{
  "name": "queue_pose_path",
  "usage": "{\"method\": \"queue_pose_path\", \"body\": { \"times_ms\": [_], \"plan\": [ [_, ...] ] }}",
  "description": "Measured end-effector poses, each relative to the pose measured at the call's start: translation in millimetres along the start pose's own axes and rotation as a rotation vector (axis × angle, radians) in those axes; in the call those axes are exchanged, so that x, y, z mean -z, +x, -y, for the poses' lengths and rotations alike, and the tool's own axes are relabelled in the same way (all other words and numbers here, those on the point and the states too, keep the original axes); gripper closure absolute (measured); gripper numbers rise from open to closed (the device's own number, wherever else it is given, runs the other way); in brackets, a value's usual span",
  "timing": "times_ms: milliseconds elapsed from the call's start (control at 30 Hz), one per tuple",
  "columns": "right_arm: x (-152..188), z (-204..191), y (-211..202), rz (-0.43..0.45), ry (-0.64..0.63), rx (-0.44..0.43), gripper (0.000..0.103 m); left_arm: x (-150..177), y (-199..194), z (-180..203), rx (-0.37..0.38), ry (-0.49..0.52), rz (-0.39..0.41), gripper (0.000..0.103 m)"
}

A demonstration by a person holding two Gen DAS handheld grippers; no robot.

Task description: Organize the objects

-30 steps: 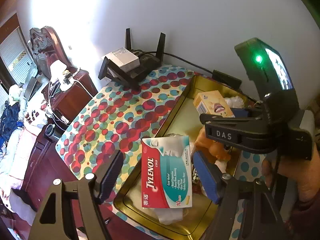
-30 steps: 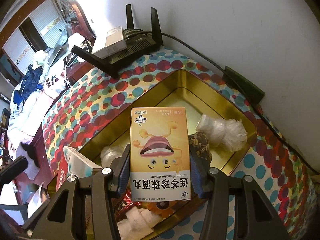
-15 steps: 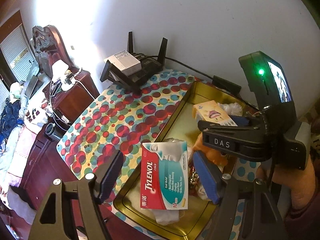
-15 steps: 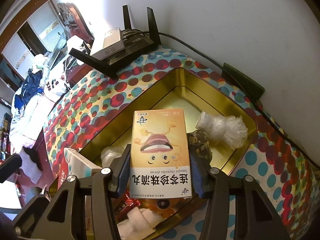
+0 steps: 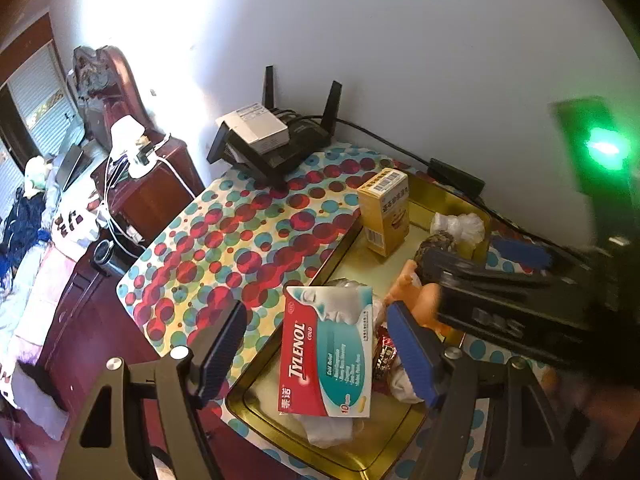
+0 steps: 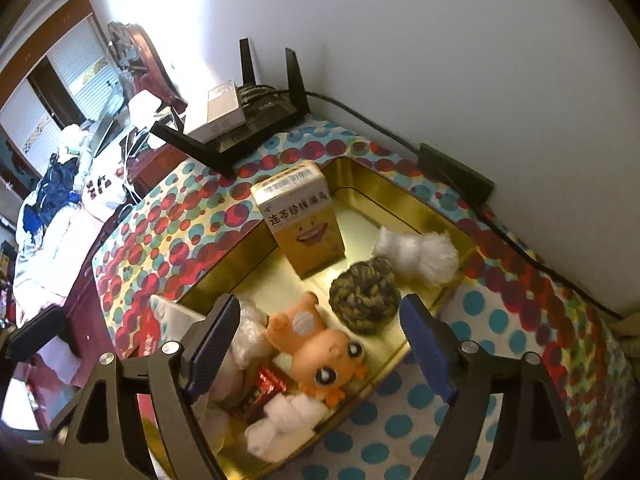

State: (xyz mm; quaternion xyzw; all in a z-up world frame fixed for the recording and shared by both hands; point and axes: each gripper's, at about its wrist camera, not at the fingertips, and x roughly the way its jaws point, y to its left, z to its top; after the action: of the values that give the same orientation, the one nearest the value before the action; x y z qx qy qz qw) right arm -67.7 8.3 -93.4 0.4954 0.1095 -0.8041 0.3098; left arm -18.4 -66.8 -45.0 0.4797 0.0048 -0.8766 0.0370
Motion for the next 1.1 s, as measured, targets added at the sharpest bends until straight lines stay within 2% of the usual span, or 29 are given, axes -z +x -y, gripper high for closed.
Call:
{"method": "queue_pose_path", "body": {
  "times_ms": [167, 233, 400, 500, 567, 700, 800, 900, 1100],
  "plan": [
    [14, 6, -31, 0.023, 0.048, 0.048, 0.015, 3, 2, 3, -0.015, 0.011, -0.018, 0.027],
    [21, 9, -43, 0.031, 0.063, 0.071, 0.013, 5, 2, 7, 0.016, 0.029, -0.028, 0.026],
    [37, 20, -65, 0.03, 0.118, 0.216, 0.004, 9, -10, 27, 0.003, 0.097, 0.014, 0.026],
    [41, 30, -80, 0.088, 0.145, 0.272, 0.003, 8, -17, 26, 0.031, 0.085, 0.028, 0.026],
    [41, 42, -86, 0.104, 0.185, 0.309, 0.002, 6, -21, 26, 0.023, 0.074, 0.033, 0.026],
    [43, 58, -99, 0.091, 0.247, 0.345, 0.002, 3, -21, 23, 0.025, 0.036, 0.008, 0.026],
    [52, 57, -109, 0.071, 0.265, 0.339, 0.001, 3, -19, 22, 0.021, 0.016, -0.017, 0.026],
    [62, 51, -121, 0.06, 0.253, 0.335, 0.001, 3, -17, 23, 0.014, 0.002, -0.042, 0.026],
    [73, 44, -121, 0.006, 0.226, 0.383, 0.001, 7, -20, 28, 0.018, -0.031, -0.06, 0.026]
  ]
}}
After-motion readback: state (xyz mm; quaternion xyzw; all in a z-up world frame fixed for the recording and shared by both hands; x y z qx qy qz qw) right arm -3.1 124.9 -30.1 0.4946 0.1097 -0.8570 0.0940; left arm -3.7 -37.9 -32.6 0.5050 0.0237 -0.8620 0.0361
